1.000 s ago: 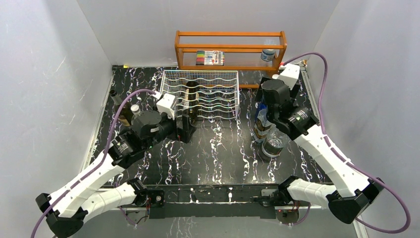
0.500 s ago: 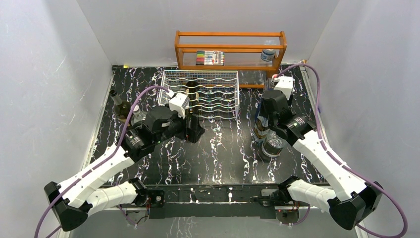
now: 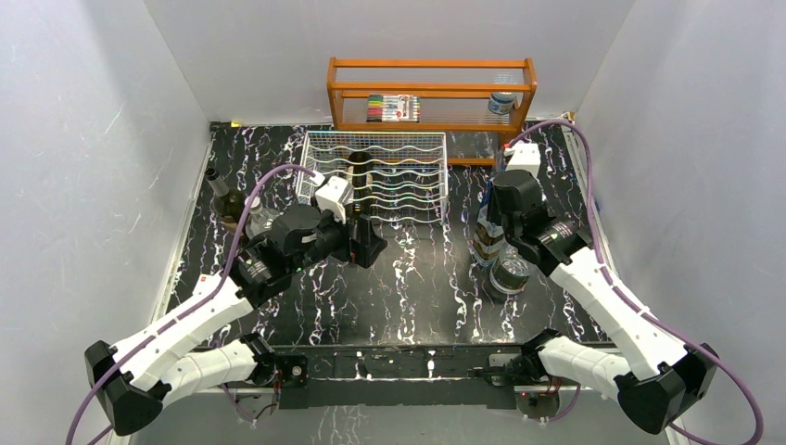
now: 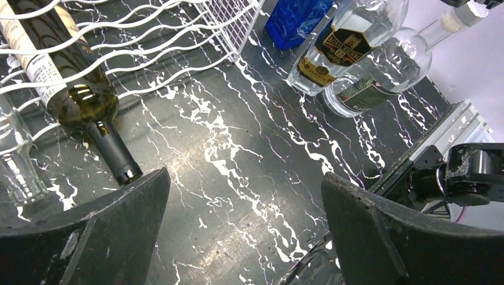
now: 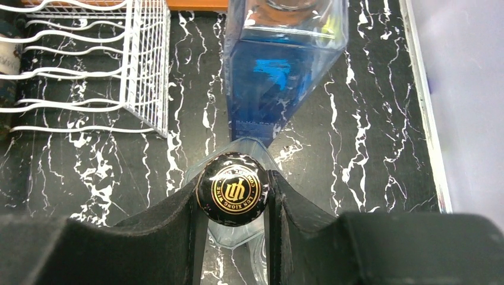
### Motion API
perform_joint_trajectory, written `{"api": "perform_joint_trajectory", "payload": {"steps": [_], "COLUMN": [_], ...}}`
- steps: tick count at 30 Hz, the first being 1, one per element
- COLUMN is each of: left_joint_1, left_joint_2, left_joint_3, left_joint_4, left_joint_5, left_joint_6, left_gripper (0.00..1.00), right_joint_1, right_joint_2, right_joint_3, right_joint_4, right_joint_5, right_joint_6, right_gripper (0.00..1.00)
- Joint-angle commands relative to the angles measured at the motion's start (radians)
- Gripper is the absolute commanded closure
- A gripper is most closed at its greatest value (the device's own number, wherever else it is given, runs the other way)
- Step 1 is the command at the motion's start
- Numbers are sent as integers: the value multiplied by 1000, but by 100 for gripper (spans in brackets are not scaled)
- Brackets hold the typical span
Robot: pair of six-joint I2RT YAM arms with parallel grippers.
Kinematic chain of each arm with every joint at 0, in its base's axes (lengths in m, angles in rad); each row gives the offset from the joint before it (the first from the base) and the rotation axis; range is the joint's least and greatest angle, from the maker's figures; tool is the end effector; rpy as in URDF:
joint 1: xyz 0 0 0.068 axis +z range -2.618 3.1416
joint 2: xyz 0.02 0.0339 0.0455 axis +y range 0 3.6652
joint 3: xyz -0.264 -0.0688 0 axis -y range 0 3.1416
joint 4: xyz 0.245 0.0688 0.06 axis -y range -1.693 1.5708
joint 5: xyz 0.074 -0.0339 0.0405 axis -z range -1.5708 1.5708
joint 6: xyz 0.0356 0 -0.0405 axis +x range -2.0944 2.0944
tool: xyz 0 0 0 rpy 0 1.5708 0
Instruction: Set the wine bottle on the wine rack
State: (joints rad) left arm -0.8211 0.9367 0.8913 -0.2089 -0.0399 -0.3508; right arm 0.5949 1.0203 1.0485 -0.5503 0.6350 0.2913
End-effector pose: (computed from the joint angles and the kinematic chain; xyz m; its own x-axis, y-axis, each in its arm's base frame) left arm 0.1490 -0.1579 0.3474 -0.4033 -0.0708 -0.9123 0.6032 0.7292 -0.3232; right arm 0.1891 0.1025 0.3542 -0.4029 0.0065 -0.9152 0.0943 0.9949 -0.0344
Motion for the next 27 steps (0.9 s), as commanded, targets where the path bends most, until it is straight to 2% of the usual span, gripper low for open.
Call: {"api": "perform_joint_trajectory", "payload": {"steps": [1,7,16,20,27], "left_joint_1": [1,2,-1,-1,-13], "left_joint_2": [2,32,76,123,128], "left_joint_3": [-18,-54,-136,-141,-268], "left_joint_4": [84,122,253,281,411], "left_joint_5": [10,43,144,161,247], "left_joint_6": [20,56,102,125,182], "left_gripper": [2,2,2,2,2], "right_joint_1": [-5,-5,-5,-5,-5], "right_joint_2": [-41,-33,-12,8,12], "right_joint_3": [31,72,71,83,26], "right_joint_4": [105,78,109,85,83], "right_joint_5": [-107,-305,-541,-581,-639], "right_joint_6": [-37,35,182,257,341], "right_gripper": [86,100,100,100,100]}}
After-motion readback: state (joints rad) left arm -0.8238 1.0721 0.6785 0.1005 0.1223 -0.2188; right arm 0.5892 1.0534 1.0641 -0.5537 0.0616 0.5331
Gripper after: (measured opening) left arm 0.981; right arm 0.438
